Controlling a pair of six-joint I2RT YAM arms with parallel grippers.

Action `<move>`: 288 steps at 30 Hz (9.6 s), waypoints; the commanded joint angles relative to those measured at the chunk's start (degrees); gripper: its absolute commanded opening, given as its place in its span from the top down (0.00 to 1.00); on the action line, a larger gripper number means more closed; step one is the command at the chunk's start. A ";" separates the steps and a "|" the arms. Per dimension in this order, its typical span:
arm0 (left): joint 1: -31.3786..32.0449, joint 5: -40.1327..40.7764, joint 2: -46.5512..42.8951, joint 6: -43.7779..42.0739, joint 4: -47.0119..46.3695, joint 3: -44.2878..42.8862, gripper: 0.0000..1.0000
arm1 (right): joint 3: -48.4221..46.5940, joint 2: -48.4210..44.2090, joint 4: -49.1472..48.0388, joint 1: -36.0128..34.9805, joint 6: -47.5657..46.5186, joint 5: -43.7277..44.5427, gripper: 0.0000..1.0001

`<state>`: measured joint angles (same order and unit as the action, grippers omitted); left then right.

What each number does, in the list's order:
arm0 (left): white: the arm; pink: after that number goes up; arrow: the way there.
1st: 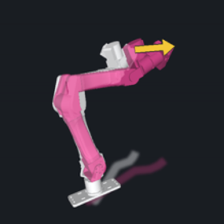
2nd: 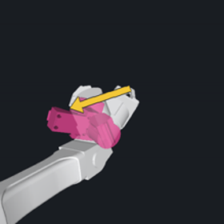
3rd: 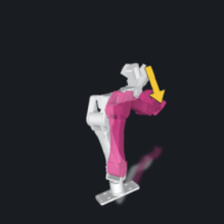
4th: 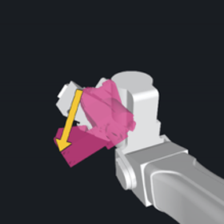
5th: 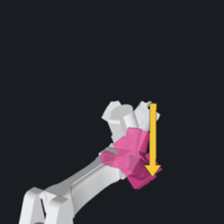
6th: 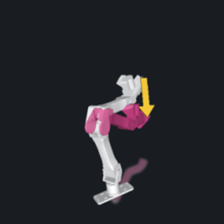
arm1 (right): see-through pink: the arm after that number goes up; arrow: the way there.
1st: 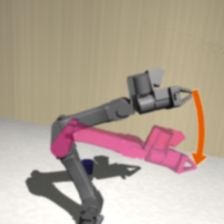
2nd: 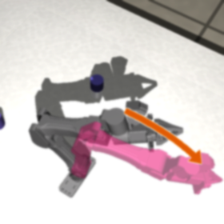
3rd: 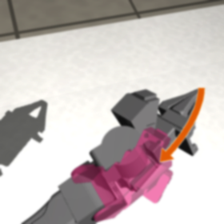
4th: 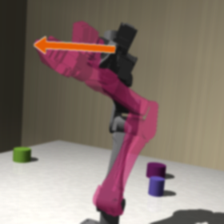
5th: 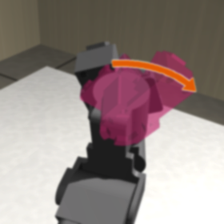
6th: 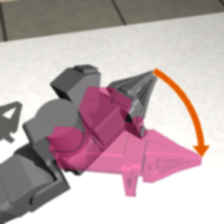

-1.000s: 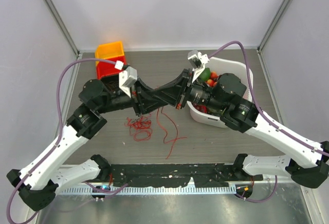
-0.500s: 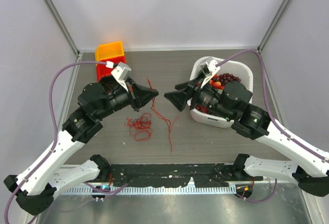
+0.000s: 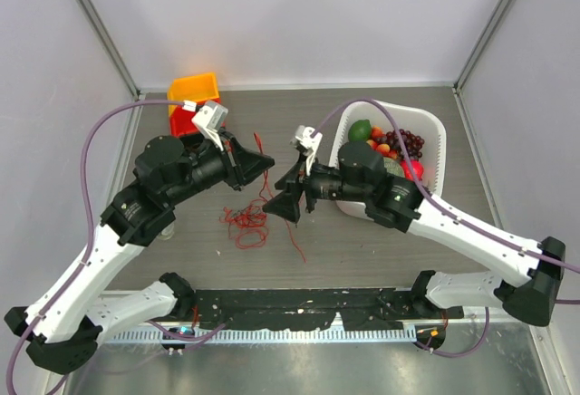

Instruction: Untangle the cables

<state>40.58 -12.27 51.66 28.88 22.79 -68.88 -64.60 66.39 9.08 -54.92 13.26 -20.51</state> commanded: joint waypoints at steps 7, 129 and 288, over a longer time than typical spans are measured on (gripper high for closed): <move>-0.15 -15.75 1.69 4.60 -6.34 -4.07 1.00 | 4.30 1.38 -18.21 0.07 -0.34 -10.95 0.37; -2.17 -12.35 11.63 5.48 0.68 -2.13 1.00 | 5.36 -3.81 -7.32 1.74 -16.51 14.89 0.99; -57.28 14.44 76.13 -4.62 10.51 -33.06 0.39 | 15.82 -24.82 3.22 1.92 4.06 27.10 0.23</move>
<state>-17.85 -3.55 125.34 26.65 30.02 -97.01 -47.83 41.67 15.62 -52.93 16.80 6.70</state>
